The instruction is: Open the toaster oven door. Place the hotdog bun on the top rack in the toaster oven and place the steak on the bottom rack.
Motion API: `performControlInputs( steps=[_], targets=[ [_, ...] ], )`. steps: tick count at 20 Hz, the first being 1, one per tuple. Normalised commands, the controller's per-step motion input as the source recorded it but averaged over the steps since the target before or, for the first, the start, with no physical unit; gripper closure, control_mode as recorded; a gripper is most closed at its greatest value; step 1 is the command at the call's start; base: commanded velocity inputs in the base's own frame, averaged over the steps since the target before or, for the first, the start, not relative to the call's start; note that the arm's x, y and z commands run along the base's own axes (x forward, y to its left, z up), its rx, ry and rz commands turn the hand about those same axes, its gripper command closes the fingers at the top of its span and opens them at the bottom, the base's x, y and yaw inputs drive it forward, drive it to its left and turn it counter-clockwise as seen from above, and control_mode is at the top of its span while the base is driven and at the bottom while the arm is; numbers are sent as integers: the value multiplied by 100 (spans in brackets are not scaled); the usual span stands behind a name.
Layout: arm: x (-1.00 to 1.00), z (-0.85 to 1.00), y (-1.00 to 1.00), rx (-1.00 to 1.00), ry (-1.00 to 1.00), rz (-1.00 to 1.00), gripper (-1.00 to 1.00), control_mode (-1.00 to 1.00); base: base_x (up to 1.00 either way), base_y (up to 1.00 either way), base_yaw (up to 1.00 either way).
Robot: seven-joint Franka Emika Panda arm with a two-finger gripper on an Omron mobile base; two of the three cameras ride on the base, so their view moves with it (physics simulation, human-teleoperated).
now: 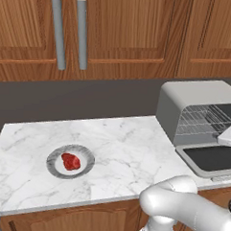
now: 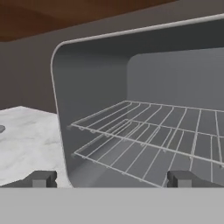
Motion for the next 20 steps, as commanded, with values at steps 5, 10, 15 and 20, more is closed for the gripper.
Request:
performControlInputs(
  steps=[5, 10, 15, 20],
  targets=[
    [11, -6, -2, 0, 2, -3, -100, -100, 0, 0, 0],
    [11, -8, -1, 0, 3, -6, -100, -100, 0, 0, 0],
    [15, -11, 2, 0, 0, -2, -100, -100, 0, 0, 0],
    [17, -10, 3, 0, 0, 0, -100, -100, 0, 0, 0]
  ],
)
